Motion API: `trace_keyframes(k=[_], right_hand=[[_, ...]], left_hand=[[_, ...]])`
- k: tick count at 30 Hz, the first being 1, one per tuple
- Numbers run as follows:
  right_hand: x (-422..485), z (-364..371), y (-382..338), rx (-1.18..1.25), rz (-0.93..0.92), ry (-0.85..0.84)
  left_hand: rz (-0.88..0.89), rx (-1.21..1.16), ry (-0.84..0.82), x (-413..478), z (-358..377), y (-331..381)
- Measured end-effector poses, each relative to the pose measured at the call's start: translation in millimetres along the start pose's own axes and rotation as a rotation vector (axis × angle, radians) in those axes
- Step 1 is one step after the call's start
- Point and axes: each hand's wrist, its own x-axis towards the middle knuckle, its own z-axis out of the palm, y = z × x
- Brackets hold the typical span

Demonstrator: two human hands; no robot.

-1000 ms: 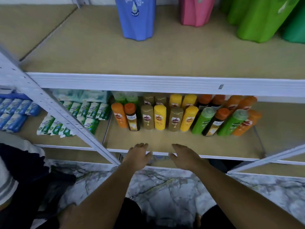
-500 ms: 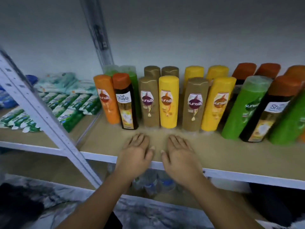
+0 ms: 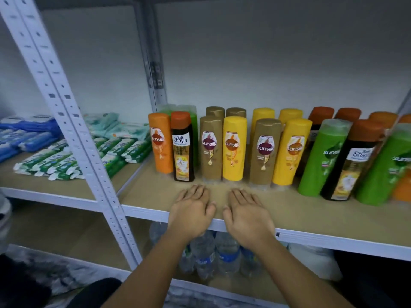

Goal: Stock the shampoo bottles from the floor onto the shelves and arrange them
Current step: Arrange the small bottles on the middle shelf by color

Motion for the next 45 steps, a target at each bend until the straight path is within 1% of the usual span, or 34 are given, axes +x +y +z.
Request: trace_keyframes(k=[21, 26, 29, 33, 37, 39, 41, 42, 45], right_hand=[[-1, -3, 1, 0.043, 0.0, -0.033], [0, -4, 2, 0.06, -0.011, -0.068], [4, -16, -1, 0.159, -0.065, -0.106], [17, -24, -34, 0.466, -0.124, -0.139], [34, -23, -82, 0.752, -0.032, -0.106], [47, -21, -99, 0.83, 0.022, -0.005], [61, -16, -113, 0.915, 0.064, 0.136], [67, -15, -117, 0.962, 0.091, 0.175], [89, -7, -127, 1.025, 0.135, 0.21]], left_hand=[[0.011, -0.027, 0.039, -5, -6, 0], [0.065, -0.149, 0.012, -6, -18, -3], [0.037, -0.308, -0.044, -10, -27, -20], [-0.145, -0.459, 0.069, -14, -28, -63], [-0.334, -0.546, 0.135, -6, -35, -96], [-0.403, -0.61, 0.163, 3, -36, -109], [-0.428, -0.765, 0.189, 12, -38, -120], [-0.416, -0.848, 0.194, 16, -42, -123], [-0.289, -0.987, 0.199, 32, -48, -131]])
